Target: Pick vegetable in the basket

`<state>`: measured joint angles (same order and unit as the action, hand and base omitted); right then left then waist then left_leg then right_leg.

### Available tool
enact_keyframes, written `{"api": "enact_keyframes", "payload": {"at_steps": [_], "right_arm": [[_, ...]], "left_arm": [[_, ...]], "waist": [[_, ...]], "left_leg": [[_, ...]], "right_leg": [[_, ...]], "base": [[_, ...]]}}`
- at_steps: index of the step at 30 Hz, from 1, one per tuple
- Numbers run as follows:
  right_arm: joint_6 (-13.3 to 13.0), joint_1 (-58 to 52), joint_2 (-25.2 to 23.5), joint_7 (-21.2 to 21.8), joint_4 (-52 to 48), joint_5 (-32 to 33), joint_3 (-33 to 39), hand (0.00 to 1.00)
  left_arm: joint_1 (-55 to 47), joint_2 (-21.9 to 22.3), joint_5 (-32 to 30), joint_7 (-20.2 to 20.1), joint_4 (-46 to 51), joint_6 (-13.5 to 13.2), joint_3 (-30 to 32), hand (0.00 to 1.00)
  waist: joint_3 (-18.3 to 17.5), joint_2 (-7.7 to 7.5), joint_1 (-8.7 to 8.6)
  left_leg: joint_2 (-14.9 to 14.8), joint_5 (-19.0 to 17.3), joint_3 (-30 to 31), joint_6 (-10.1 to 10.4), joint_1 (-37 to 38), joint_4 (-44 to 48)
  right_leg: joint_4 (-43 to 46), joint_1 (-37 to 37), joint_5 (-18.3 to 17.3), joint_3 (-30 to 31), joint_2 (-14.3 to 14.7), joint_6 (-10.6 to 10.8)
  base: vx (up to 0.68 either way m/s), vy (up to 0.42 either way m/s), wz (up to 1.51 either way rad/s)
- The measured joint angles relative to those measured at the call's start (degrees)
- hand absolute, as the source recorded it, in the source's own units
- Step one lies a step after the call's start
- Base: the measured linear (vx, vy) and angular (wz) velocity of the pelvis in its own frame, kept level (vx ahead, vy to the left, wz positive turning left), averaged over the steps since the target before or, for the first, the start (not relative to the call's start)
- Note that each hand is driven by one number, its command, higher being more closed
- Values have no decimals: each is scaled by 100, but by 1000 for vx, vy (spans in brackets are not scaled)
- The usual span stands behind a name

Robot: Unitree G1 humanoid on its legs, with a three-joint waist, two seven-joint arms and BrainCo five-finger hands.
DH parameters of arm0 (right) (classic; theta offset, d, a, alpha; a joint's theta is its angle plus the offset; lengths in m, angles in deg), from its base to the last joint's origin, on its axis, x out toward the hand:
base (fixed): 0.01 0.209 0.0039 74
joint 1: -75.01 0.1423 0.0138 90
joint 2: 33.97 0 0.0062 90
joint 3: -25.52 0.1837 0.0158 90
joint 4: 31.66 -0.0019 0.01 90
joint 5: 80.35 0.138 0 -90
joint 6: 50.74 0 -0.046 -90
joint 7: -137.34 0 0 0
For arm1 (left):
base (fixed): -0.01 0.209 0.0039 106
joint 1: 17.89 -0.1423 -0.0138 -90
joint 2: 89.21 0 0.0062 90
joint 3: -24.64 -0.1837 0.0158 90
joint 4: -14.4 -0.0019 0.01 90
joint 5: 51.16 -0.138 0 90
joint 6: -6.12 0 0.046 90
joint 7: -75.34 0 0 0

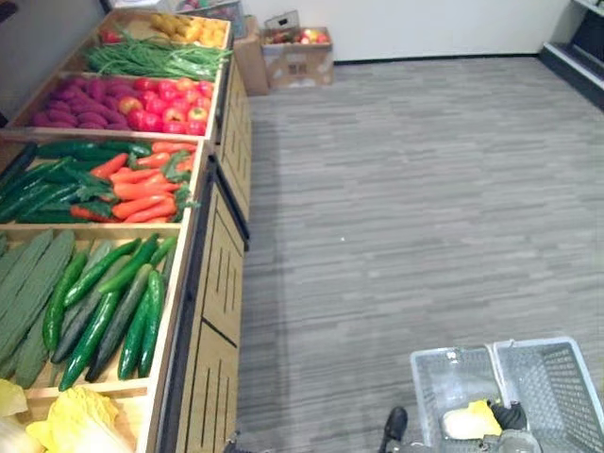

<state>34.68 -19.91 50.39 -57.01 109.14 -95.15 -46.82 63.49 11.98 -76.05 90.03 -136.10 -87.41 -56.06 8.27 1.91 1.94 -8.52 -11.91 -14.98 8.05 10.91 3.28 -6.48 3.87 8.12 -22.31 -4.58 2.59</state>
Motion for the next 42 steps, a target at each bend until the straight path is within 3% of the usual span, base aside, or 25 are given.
{"api": "enact_keyframes", "payload": {"at_steps": [6,9,10,12,13,14,15,17,19,21,23,25,27,30,31,34,37,38,39,40,42], "right_arm": [[10,-40,-14,-8,-1,9,166,100],[11,-46,-13,-7,21,11,153,100],[10,-67,25,-10,21,12,153,100],[10,-75,95,5,58,17,88,100],[10,-82,90,9,67,20,80,100],[18,-111,77,5,70,23,94,100],[41,-106,100,-10,51,30,147,100],[71,-99,191,-15,47,128,219,100],[69,-82,222,-23,-59,128,199,100],[31,-89,237,-55,-167,122,148,100],[26,-125,266,-83,-220,119,94,100],[32,-259,269,-122,-319,119,-27,100],[35,-253,183,-121,-359,119,-252,100],[40,-195,207,-78,-357,105,-313,100],[40,-176,248,-42,-353,91,-355,100],[53,-173,283,-7,-257,-69,-336,100],[22,-100,349,-8,-245,-108,-349,100],[23,-91,278,-21,-241,-93,-345,100],[23,-65,223,-53,-165,-93,-344,100],[11,-6,204,-53,-91,-93,-355,100],[-4,92,118,-44,-44,-89,-361,100]], "left_arm": [[54,5,123,-21,-9,-9,-104,0],[-3,-8,344,-30,16,-12,-39,0],[-20,19,470,-31,31,-22,24,0],[4,7,632,-54,13,-14,24,0],[3,10,647,-61,16,-14,21,0],[11,-53,650,-57,19,-20,22,0],[21,-43,646,-70,15,-13,57,0],[22,9,621,-132,12,-7,51,0],[-13,48,597,-151,7,-5,-17,0],[-23,103,563,-149,-28,43,-43,0],[-20,175,564,-148,-114,50,-37,0],[-70,244,564,-140,-118,69,18,0],[-72,181,558,-150,-120,105,136,0],[-79,86,554,-156,-144,120,189,0],[-75,61,551,-158,-226,123,187,0],[-174,2,416,-169,-277,128,177,0],[-220,-10,377,-190,-264,134,93,0],[-254,-70,396,-206,-216,124,46,0],[-264,-147,409,-206,-176,126,3,0],[-263,-166,448,-204,-140,126,-20,0],[-217,-181,461,-178,-96,128,-55,0]], "waist": [[85,49,-20],[140,-20,-2],[166,74,-7],[268,185,19],[295,167,32],[397,-11,49],[410,-27,68],[414,-11,100],[425,27,189],[416,142,221],[430,284,259],[390,383,292],[326,185,309],[282,15,327],[220,-59,324],[-12,-241,325],[-133,-177,289],[-166,-288,264],[-168,-340,292],[-186,-377,277],[-154,-362,255]], "left_leg": [[-51,-23,-1,41,-96,387],[-201,-21,142,43,-722,1918],[-400,42,357,7,-1181,2879],[-644,537,632,-182,-1618,3947],[-664,805,636,-58,-1708,4166],[-700,1166,643,-18,-1958,4617],[-690,602,597,-83,-2165,4615],[-609,194,372,-66,-2389,3884],[-405,366,309,11,-2406,2140],[-294,808,382,37,-2387,690],[-336,821,465,41,-2422,484],[-451,757,223,-153,-2350,501],[-325,777,-214,-292,-2307,582],[21,681,-227,-453,-2286,587],[247,609,-273,-570,-2272,589],[767,311,-324,-856,-2056,485],[790,380,-341,-877,-1846,427],[834,568,-347,-924,-1664,428],[899,425,-283,-1057,-1354,336],[892,378,-229,-1084,-1256,308],[741,272,-26,-1107,-980,271]], "right_leg": [[76,13,-38,89,8,-48],[371,51,-257,132,-38,-114],[440,-14,-335,105,55,-172],[433,-261,-418,101,245,-294],[421,-339,-494,110,238,-286],[349,-489,-556,129,166,-312],[349,-573,-624,128,90,-315],[313,-635,-666,125,21,-281],[261,-650,-683,194,-3,-262],[207,-683,-703,262,79,-232],[182,-825,-757,317,185,-150],[185,-989,-840,383,263,-25],[176,-1004,-916,491,-1,104],[227,-961,-1016,594,-319,281],[443,-872,-1155,630,-571,489],[1195,-704,-1525,705,-1133,816],[3006,-12,-1505,910,-1361,784],[3705,175,-1441,971,-1513,786],[4337,305,-1326,1080,-1622,631],[4603,411,-1434,1102,-1622,570],[4857,651,-1987,836,-1343,367]], "base": [[16,-18,-10],[-10,-76,-11],[19,-102,-11],[94,-110,-9],[139,-115,3],[137,-117,16],[96,-94,18],[87,-58,4],[105,21,-18],[128,75,-21],[198,160,-26],[255,237,-22],[255,228,-8],[234,166,-4],[199,137,8],[329,200,10],[298,176,15],[331,85,18],[332,48,11],[351,-10,7],[336,-65,25]]}}
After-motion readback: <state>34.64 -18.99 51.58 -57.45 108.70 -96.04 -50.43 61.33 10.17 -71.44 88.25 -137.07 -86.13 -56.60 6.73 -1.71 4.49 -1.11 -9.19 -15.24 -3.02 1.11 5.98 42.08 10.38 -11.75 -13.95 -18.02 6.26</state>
